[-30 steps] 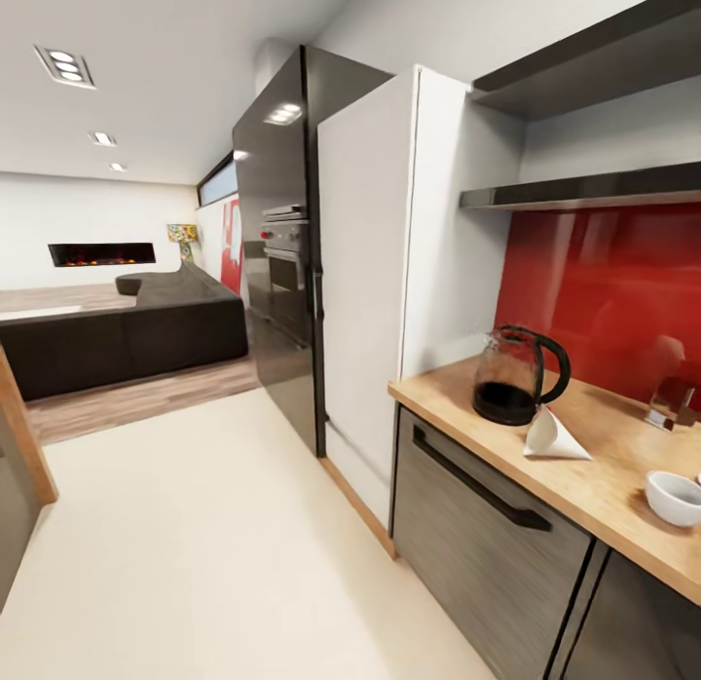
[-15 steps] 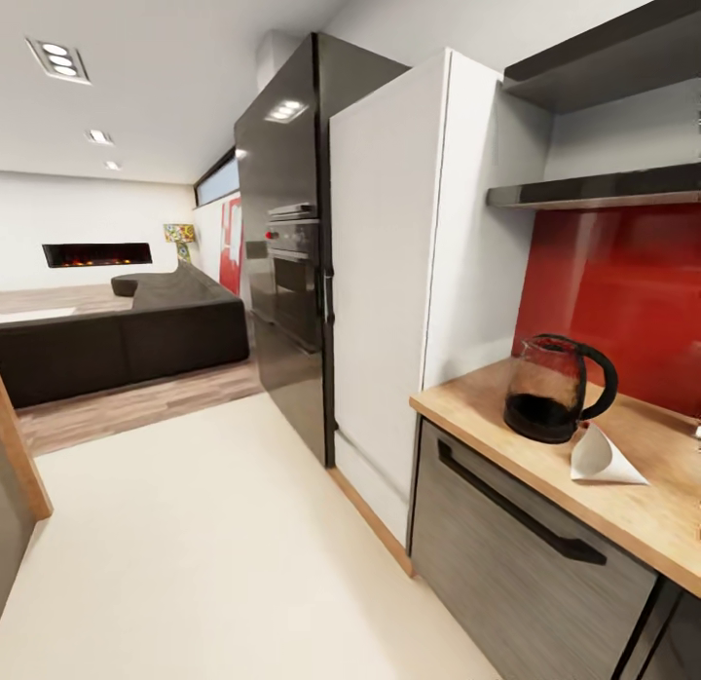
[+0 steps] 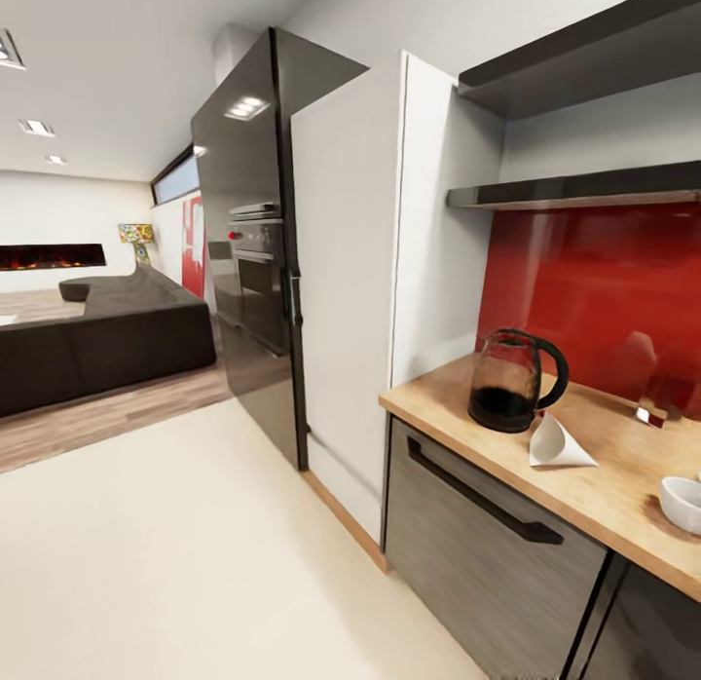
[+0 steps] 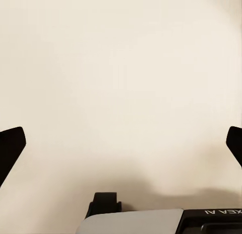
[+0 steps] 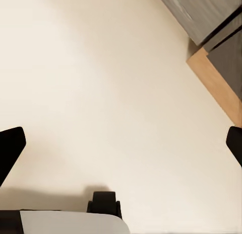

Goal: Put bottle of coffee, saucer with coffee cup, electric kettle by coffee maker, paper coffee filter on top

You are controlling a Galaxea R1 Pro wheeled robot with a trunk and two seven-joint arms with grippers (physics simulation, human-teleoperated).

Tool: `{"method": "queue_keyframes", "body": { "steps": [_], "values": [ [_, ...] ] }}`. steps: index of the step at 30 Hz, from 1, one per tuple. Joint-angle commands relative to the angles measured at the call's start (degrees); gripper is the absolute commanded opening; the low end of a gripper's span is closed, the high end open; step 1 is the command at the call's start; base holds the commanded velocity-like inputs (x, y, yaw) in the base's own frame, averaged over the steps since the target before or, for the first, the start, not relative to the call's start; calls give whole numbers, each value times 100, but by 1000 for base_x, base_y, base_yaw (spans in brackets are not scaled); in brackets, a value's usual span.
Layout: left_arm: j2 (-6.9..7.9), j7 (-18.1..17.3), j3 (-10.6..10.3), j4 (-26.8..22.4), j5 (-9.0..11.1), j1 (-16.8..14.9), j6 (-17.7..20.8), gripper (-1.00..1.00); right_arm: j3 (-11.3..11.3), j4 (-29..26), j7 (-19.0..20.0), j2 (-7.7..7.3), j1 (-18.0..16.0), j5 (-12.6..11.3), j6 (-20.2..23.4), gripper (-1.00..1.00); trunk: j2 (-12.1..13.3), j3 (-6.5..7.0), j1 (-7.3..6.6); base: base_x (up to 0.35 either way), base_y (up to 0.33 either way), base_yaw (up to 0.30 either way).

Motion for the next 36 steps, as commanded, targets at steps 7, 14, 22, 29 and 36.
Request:
{"method": "queue_keyframes", "body": {
  "steps": [7,14,22,29,36],
  "values": [
    [-1,-1,4,-11,0,3,-1,100,3,-2,0,-1,-3,15,4,100,-3,-5,0,0,0,-252],
    [-1,-1,-5,-11,-2,3,-1,100,3,-1,-5,-1,-3,12,4,100,-3,-5,0,75,66,-152],
    [-1,-1,-17,-11,-3,3,-1,100,3,-1,-8,-1,-3,11,-3,100,-3,-5,0,234,208,-17],
    [-1,-1,-4,-11,-3,3,-1,100,3,-1,-2,-1,-3,13,3,100,-3,-5,0,179,161,-123],
    [-1,-1,3,-11,-3,3,-2,100,3,-2,0,-1,-3,17,4,100,-3,-5,0,23,21,-241]
  ]
}}
